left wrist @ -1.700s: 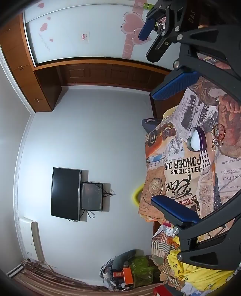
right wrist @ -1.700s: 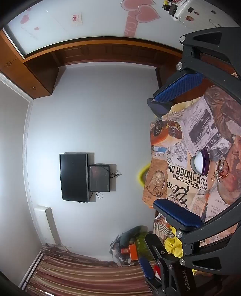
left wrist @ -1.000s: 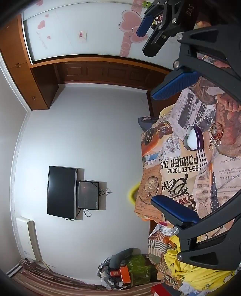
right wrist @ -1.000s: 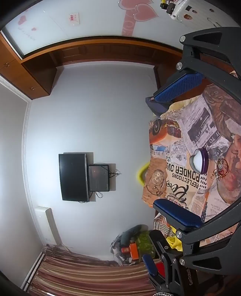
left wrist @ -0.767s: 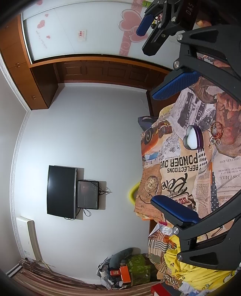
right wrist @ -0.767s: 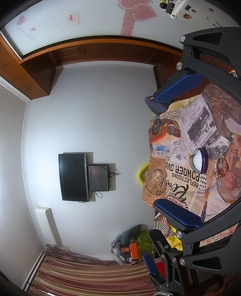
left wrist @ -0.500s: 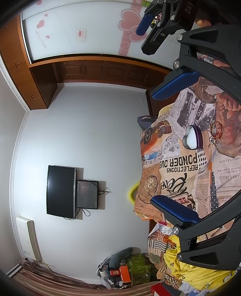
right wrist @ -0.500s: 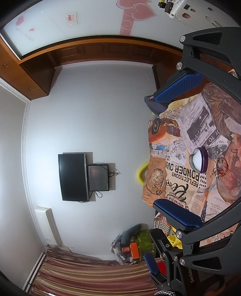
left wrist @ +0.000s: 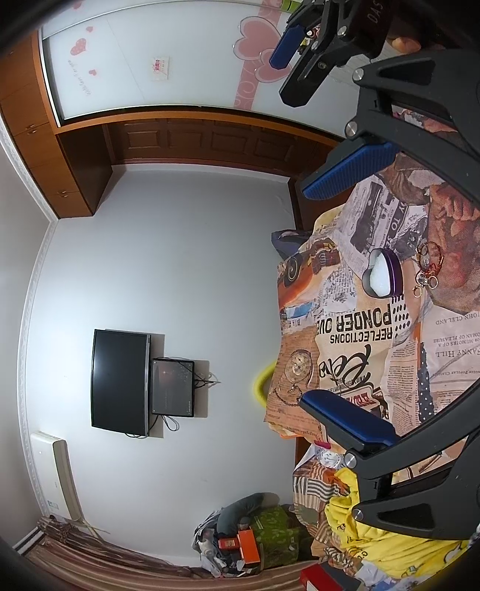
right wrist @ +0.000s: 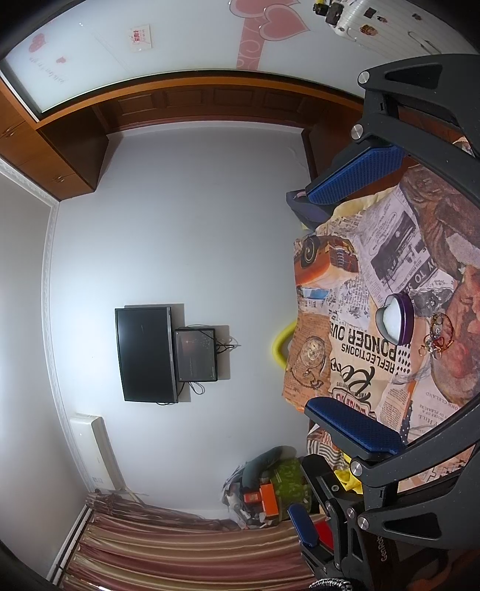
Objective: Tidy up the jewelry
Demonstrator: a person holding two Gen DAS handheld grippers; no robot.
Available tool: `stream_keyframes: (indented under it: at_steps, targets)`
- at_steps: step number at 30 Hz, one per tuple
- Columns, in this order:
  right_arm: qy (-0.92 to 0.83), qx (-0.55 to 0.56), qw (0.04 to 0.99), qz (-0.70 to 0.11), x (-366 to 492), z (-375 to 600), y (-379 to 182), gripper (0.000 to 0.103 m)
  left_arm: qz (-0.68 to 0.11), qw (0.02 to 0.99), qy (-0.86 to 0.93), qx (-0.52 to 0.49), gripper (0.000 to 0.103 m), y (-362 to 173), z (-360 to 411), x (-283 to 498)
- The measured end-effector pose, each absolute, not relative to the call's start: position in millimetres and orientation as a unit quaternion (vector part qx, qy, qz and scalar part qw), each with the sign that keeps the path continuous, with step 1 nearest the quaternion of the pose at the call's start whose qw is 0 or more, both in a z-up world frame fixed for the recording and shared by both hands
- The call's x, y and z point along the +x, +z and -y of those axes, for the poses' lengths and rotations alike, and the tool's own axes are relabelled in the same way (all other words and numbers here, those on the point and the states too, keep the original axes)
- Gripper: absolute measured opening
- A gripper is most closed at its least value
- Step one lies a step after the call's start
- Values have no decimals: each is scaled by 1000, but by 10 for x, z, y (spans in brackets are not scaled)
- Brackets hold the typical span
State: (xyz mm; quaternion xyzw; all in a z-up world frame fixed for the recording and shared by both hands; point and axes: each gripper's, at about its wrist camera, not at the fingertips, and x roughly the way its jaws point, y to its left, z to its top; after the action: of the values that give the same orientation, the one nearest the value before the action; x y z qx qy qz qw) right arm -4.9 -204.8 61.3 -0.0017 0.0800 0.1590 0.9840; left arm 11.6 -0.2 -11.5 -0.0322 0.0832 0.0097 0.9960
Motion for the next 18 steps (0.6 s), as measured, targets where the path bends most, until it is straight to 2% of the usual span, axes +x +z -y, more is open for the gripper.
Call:
stream_keyframes:
  at_steps: [18]
  targets:
    - [159,1,984,-82,-33,2061,595,103,-90,996,6,-27,103,-129,31,136]
